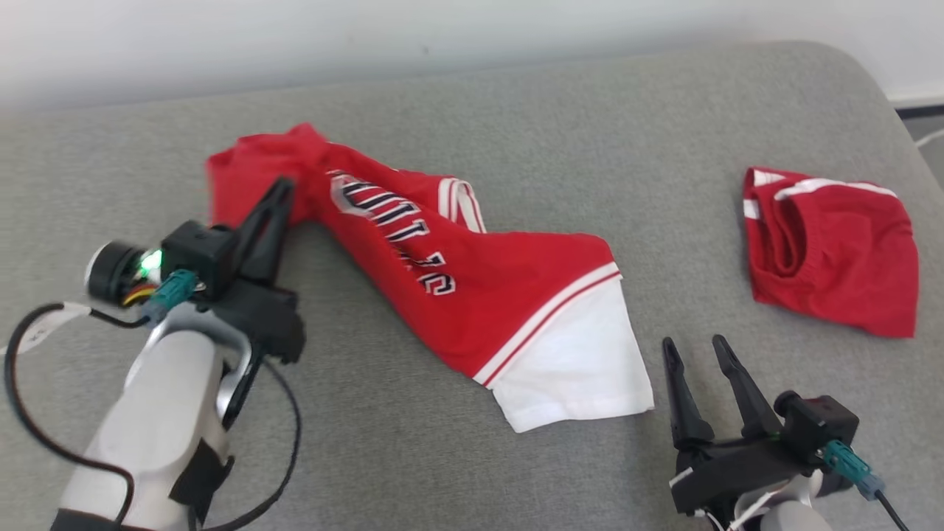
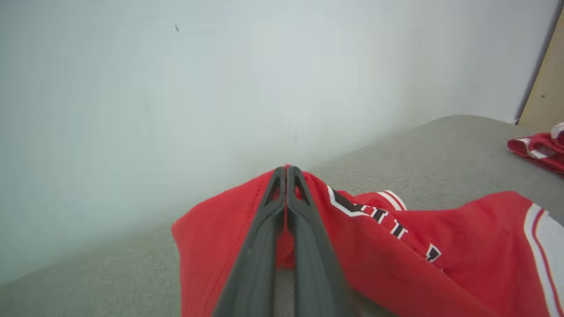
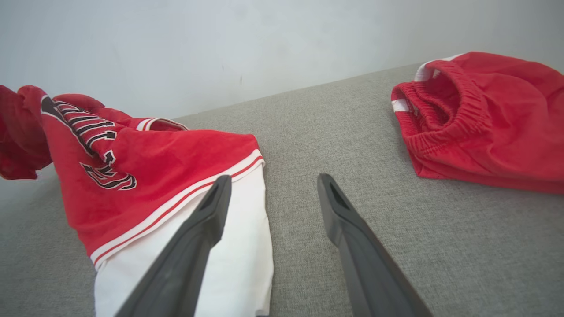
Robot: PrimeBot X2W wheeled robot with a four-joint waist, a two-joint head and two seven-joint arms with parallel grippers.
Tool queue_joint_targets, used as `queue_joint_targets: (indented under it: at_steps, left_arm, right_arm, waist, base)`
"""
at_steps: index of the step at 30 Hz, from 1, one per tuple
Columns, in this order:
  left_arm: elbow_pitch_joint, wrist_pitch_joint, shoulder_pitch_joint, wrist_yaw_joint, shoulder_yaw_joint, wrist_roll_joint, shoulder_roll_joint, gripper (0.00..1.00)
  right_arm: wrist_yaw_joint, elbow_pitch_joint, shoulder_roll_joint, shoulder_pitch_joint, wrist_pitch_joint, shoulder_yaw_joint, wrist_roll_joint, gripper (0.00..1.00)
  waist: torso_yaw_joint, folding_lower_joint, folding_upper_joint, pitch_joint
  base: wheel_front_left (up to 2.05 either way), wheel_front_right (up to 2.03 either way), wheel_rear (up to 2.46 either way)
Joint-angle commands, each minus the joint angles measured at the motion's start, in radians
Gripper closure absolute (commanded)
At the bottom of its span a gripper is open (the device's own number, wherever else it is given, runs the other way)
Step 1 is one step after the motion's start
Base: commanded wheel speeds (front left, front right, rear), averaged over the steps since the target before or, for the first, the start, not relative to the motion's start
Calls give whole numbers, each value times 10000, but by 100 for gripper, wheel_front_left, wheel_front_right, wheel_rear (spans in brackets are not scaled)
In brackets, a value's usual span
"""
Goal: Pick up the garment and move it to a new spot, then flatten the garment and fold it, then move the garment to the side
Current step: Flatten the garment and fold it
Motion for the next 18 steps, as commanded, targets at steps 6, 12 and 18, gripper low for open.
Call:
queue_joint_targets:
  at_steps: [6, 12, 18]
  left_arm:
    - [-1913, -39, -51, -127, 121, 219, 136, 100]
    - [-2324, 103, -96, -302, 186, 89, 487, 100]
    - [-2449, 930, -44, -609, 194, -176, 1170, 100]
  right_arm:
    - [-6, -36, -24, 285, -6, -50, 86, 0]
    - [-6, 4, 44, 350, -6, -72, 104, 0]
    - [-6, 69, 124, 574, -6, -126, 142, 0]
  waist:
    - [586, 1, 0, -424]
    - [791, 1, 0, -705]
    - [991, 1, 0, -1146]
  base:
    - [0, 0, 0]
    - [0, 0, 0]
    - [0, 0, 0]
